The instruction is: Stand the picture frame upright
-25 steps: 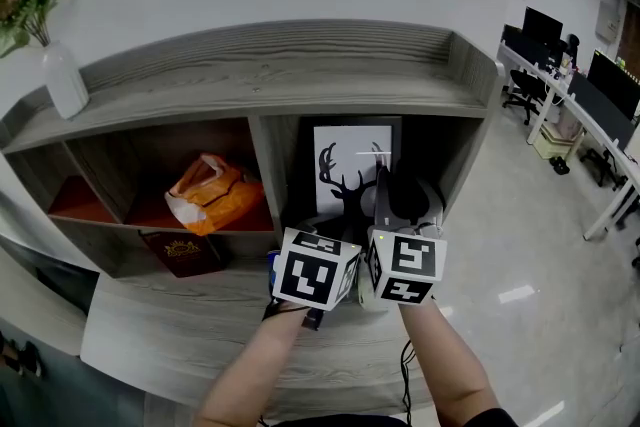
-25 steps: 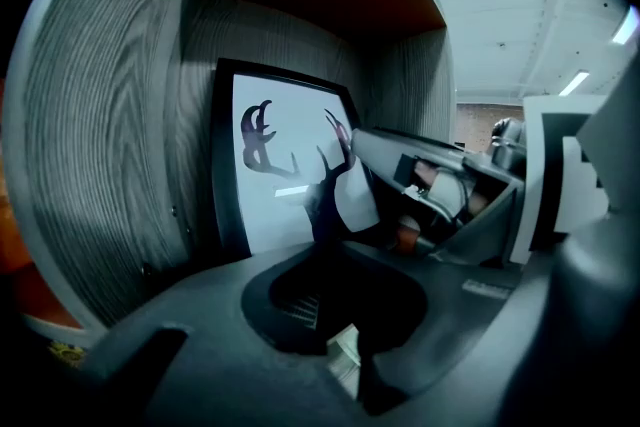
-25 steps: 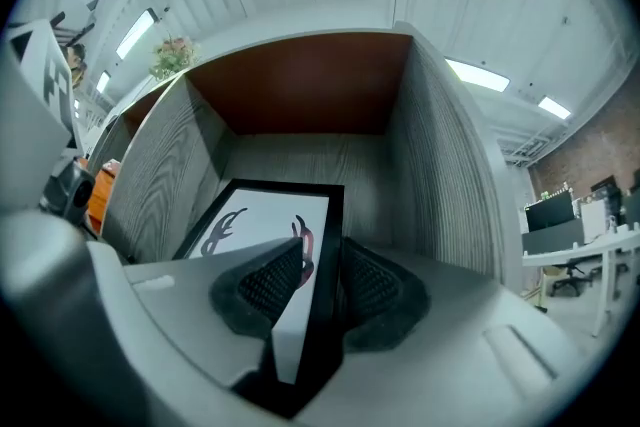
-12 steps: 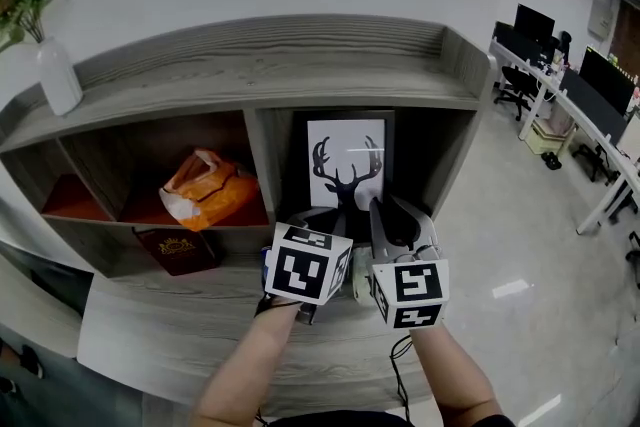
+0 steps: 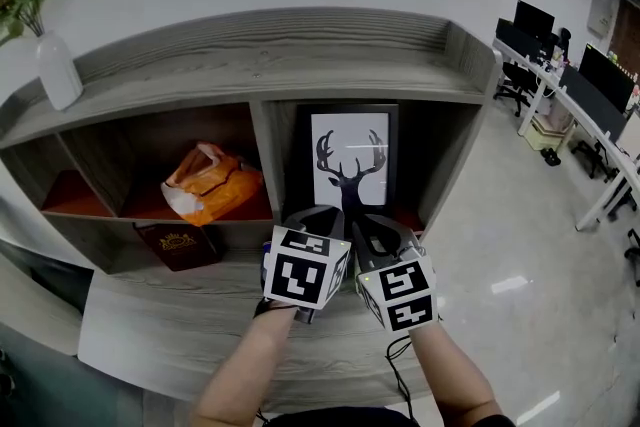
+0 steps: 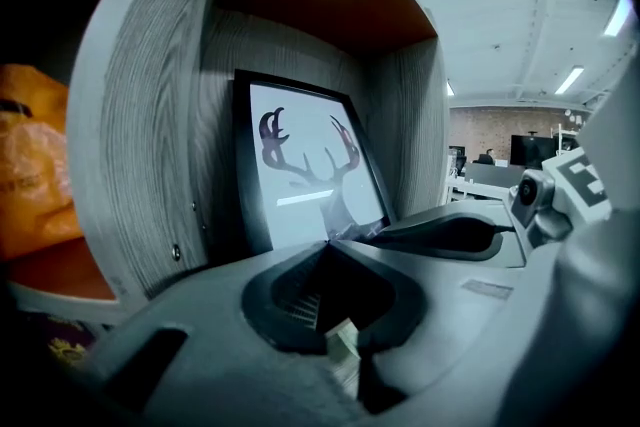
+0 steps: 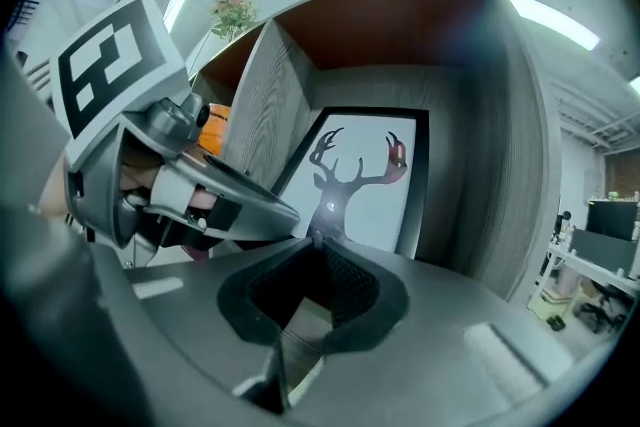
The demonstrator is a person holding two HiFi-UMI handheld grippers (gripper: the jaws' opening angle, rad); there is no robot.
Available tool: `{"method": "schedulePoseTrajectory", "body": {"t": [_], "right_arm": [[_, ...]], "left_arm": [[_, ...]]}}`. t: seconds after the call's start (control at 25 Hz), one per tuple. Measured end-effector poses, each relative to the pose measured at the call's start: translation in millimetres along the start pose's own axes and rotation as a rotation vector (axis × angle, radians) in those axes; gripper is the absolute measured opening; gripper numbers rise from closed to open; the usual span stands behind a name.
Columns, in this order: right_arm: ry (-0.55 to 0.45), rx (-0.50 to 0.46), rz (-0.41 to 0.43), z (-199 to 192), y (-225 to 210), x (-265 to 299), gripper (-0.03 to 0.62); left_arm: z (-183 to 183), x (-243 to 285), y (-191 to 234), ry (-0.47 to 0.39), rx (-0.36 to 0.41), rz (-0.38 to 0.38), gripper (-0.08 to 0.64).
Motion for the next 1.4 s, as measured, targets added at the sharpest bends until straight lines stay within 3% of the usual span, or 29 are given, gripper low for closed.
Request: {"method": "schedulePoseTrajectory", "body": {"t": [0.4, 0.8, 1.08, 1.4], "right_arm": [[0.032, 0.002, -0.001, -0.7, 4.2, 7.7, 0.017], [0.053, 0.012, -0.027, 1.0, 3.6, 12.9, 0.006], [0.094, 0.012, -0.034, 4.9, 2.4, 19.6, 0.003], [0.119, 0.012, -0.039, 9.1, 1.4, 25.4, 0.002]], "left_arm": [[-6.0, -8.1, 4.1, -0.034, -0.013, -0.016, -0.009], [-17.6, -14.4, -2.5, -0.003, 0.160, 0.018, 0.000], [-15.5, -11.1, 0.6, 0.029, 0.164, 0.011, 0.012], [-14.2, -15.6, 2.4, -0.046, 0.127, 0.053, 0.009]]}}
Point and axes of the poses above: the fingertips, and each gripper's own axes: x forward along the fingers, y to its left, z out of its top, the point moved 10 cm from there along -x, backward along the fingers, and after that the axes turned 8 degrees about z, right-handed, at the moved point
